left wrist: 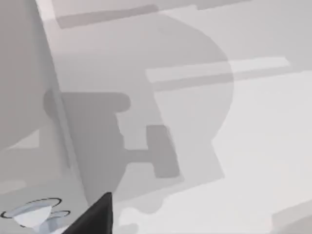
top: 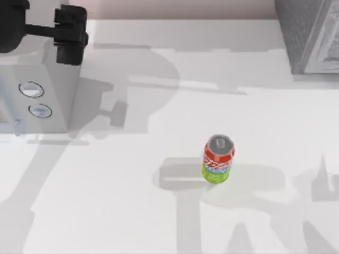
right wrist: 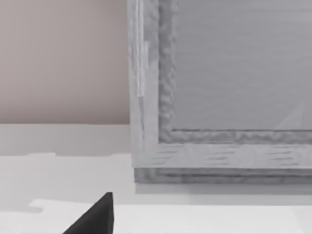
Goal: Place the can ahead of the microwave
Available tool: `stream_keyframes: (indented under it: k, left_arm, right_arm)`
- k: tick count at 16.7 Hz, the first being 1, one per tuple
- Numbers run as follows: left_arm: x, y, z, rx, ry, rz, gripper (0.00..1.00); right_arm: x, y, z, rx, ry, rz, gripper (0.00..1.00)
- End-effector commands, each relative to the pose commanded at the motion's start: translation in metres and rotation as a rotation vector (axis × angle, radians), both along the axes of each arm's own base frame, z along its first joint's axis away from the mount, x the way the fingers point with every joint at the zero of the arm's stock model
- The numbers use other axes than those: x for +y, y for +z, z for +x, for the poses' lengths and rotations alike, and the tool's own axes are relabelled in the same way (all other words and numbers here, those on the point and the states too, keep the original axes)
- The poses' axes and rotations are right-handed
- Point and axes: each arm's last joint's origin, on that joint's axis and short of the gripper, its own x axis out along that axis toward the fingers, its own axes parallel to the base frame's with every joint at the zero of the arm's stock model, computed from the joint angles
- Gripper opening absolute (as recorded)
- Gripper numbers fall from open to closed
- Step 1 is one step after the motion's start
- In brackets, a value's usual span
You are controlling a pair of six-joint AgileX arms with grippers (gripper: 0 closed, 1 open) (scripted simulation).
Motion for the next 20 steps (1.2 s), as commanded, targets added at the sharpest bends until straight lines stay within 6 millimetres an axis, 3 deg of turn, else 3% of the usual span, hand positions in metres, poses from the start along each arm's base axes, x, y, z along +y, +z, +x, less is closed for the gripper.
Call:
stream_keyframes:
  k: [3,6,9,12,16,20]
  left_arm:
    - [-0.055,-0.004,0.044,0.197,-0.113,0.074,1.0]
    - [-0.118,-0.028,0.072,0.372,-0.223,0.178,1.0]
    - [-0.179,-0.063,0.082,0.506,-0.321,0.299,1.0]
    - [-0.228,-0.098,0.077,0.589,-0.402,0.413,1.0]
    - [-0.268,-0.128,0.065,0.629,-0.472,0.514,1.0]
    - [-0.276,-0.133,0.061,0.632,-0.486,0.533,1.0]
  right_arm:
    - [0.0,0.0,0.0,0.0,0.0,0.0,1.0]
    - [0.0,0.0,0.0,0.0,0.0,0.0,1.0]
    - [0.0,0.0,0.0,0.0,0.0,0.0,1.0]
    - [0.0,0.0,0.0,0.0,0.0,0.0,1.0]
    - [0.0,0.0,0.0,0.0,0.0,0.0,1.0]
    - [0.0,0.0,0.0,0.0,0.0,0.0,1.0]
